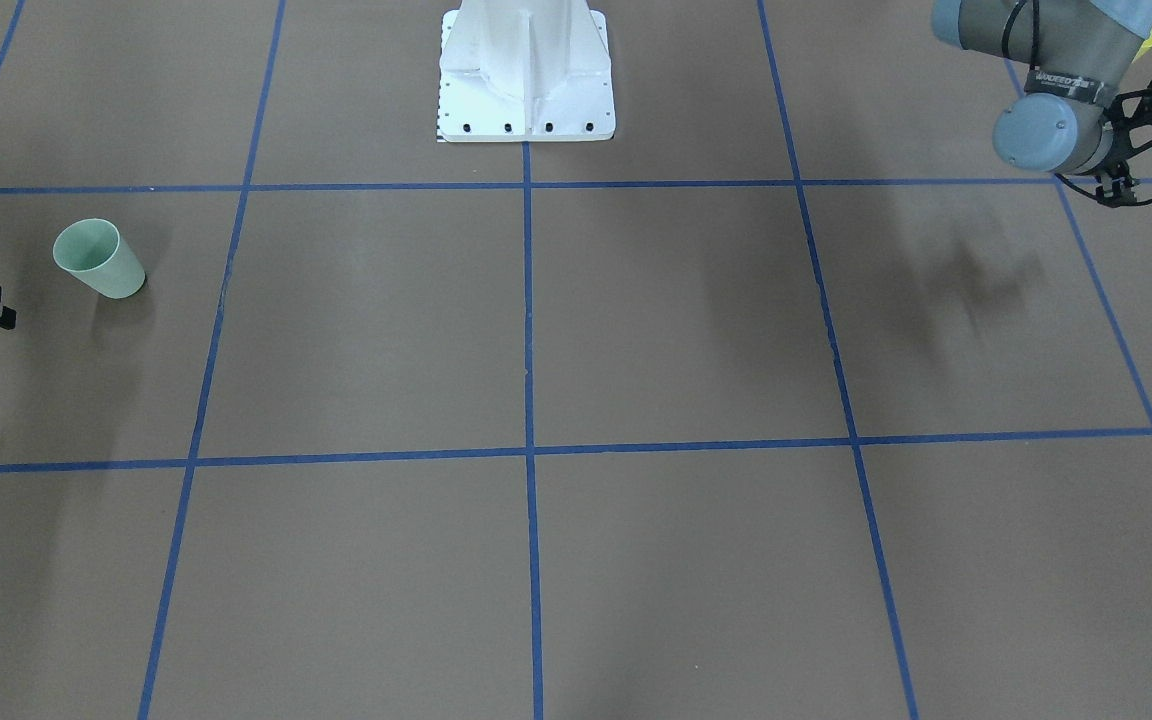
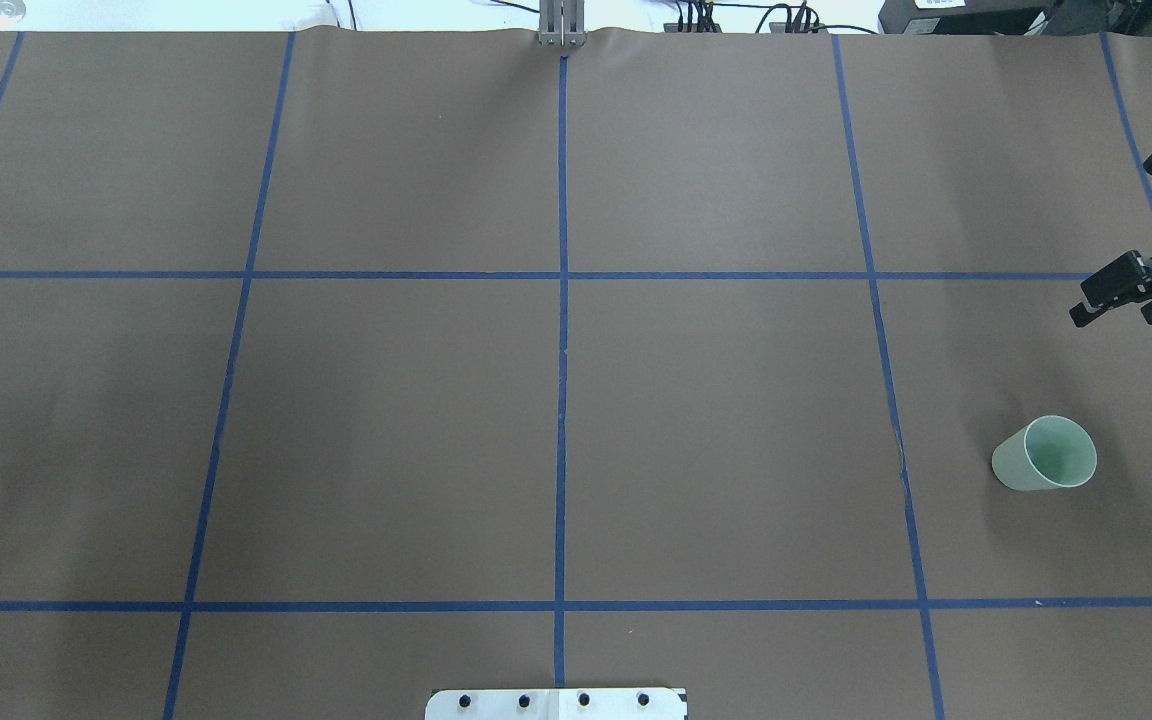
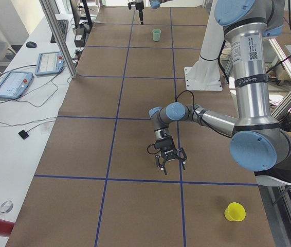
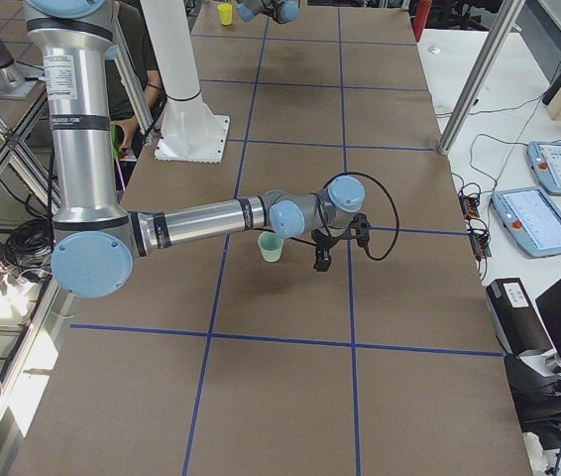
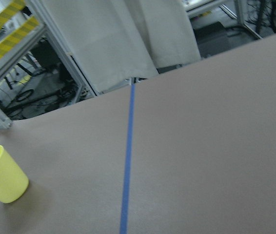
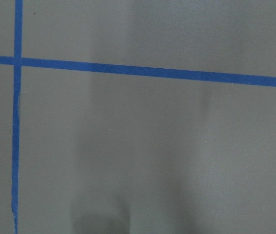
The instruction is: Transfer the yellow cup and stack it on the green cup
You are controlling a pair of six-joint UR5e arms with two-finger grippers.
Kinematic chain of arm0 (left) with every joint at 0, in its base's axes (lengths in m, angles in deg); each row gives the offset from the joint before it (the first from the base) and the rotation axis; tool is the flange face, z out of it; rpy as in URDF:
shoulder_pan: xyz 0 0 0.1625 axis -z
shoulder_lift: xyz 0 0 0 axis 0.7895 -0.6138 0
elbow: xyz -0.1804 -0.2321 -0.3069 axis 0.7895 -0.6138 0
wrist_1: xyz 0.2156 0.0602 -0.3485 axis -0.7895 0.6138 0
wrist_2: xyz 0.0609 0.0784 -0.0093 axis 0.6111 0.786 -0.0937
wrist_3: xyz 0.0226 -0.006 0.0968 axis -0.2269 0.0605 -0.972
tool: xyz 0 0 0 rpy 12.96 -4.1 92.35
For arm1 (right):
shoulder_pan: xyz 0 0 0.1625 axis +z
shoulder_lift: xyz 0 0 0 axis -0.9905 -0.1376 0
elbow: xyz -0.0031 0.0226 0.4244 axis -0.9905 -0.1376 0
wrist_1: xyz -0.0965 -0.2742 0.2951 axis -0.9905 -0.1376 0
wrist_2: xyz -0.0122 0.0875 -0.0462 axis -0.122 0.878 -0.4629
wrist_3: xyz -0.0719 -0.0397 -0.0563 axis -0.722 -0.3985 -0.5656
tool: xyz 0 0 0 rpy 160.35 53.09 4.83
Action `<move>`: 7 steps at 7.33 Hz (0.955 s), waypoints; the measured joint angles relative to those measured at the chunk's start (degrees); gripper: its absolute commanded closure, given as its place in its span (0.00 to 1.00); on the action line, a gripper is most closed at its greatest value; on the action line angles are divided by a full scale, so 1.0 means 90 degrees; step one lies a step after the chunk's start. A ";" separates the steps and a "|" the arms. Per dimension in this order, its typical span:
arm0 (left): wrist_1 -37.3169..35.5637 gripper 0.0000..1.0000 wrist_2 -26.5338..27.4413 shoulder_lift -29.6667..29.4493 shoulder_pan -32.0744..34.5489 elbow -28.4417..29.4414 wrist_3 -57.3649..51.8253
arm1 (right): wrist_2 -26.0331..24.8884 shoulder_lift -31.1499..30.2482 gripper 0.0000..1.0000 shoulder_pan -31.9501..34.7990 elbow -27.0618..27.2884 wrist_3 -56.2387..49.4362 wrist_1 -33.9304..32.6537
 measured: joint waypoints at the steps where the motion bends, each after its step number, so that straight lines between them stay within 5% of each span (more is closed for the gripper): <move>1: -0.0229 0.01 -0.0216 0.0171 -0.0207 0.0173 0.0555 | -0.0019 0.0009 0.00 -0.0077 -0.0012 0.0004 0.0000; 5: -0.0402 0.01 -0.1126 0.0322 -0.1008 0.1194 0.2314 | -0.0184 0.0140 0.00 -0.0286 -0.0114 0.0007 0.0001; 7: 0.0313 0.01 -0.1527 0.0464 -0.1352 0.1878 0.2505 | -0.0192 0.0154 0.00 -0.0294 -0.0129 0.0008 0.0001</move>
